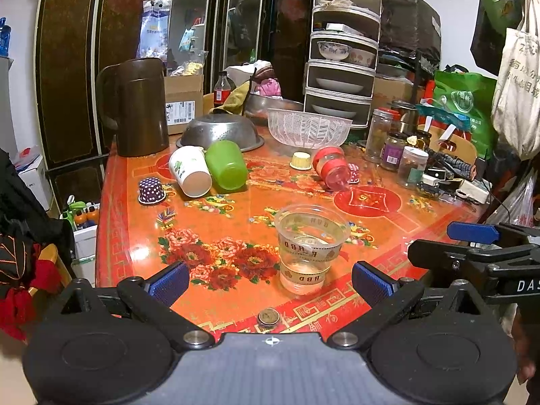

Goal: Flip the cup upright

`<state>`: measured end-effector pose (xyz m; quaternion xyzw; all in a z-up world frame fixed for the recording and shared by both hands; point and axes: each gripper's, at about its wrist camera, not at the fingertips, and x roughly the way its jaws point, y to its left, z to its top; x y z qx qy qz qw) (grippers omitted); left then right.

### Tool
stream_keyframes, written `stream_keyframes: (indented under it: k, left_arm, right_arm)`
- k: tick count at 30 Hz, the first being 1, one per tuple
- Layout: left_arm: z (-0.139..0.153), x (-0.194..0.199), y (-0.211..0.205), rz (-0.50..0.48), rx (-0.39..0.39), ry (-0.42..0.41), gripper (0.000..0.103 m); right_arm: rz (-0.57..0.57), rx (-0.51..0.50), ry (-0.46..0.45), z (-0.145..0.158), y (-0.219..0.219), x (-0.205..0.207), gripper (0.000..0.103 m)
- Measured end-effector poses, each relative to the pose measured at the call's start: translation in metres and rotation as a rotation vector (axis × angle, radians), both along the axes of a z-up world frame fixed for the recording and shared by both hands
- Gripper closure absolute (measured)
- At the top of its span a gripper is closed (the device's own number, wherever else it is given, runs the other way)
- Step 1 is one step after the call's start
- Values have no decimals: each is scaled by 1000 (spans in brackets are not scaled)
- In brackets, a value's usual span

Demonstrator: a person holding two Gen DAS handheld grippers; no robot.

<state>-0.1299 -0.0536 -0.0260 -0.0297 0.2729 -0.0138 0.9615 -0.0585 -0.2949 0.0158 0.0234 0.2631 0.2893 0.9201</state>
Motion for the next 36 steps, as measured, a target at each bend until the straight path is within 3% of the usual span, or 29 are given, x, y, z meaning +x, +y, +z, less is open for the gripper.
stream_keyframes:
  k: [36]
  left_arm:
    - [-1,2,0,2,4,3,0]
  right_arm:
    - [-4,13,-2,4,-1,1,1]
